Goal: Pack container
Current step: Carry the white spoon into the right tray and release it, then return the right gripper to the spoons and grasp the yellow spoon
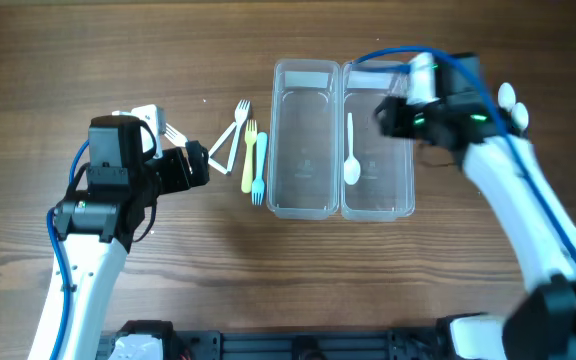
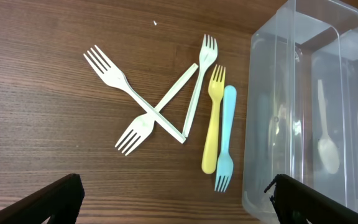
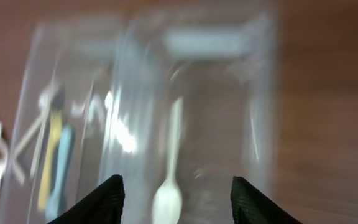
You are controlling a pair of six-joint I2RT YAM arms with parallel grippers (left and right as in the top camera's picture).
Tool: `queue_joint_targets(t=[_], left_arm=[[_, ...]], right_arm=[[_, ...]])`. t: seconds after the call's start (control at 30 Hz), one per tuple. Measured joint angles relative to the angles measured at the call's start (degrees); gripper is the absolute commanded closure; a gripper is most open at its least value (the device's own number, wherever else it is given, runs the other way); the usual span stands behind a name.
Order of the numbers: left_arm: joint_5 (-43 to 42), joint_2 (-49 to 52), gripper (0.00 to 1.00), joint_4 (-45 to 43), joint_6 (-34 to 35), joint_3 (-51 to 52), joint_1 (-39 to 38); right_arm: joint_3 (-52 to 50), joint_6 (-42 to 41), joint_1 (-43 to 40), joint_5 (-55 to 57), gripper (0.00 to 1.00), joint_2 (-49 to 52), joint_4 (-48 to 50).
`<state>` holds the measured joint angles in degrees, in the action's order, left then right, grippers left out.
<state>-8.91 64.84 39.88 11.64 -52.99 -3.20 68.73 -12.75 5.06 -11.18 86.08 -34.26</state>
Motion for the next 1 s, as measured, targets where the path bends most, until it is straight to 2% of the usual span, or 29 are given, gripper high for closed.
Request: queue_joint_targets(t=[0.13,0.17,0.33,0.43,0.57,0.77,1.0], left_arm=[[0.0,0.0,0.0,-0.02,0.0,0.0,0.0],[0.0,0.0,0.0,-0.02,0.0,0.0,0.0],[0.0,0.0,0.0,-0.02,0.0,0.0,0.0],[0.0,0.0,0.0,-0.02,0.0,0.0,0.0],[0.0,0.0,0.0,0.0,0.0,0.0,0.0],[0.0,0.0,0.0,0.0,0.0,0.0,0.0],[0.0,0.0,0.0,0.02,0.0,0.0,0.0]], right_arm=[[1.31,-2.29,-11.67,4.5,0.43,-4.52,-0.59],[1.31,-2.6,-15.54,5.53,0.38,-3.98,-0.85],[1.01,-0.39,-25.99,7.63,0.39,4.22,-1.16],[0.94,3.82,-27.21,7.67,0.37,8.74,-1.31],[0.74,11.56,-27.23,6.71,0.43,14.8,-1.51],[0.72,21.51,-27.23,6.1,0.43,18.53,-4.02],[0.66,25.11,-27.23,7.43,0.47,21.86,-3.39]])
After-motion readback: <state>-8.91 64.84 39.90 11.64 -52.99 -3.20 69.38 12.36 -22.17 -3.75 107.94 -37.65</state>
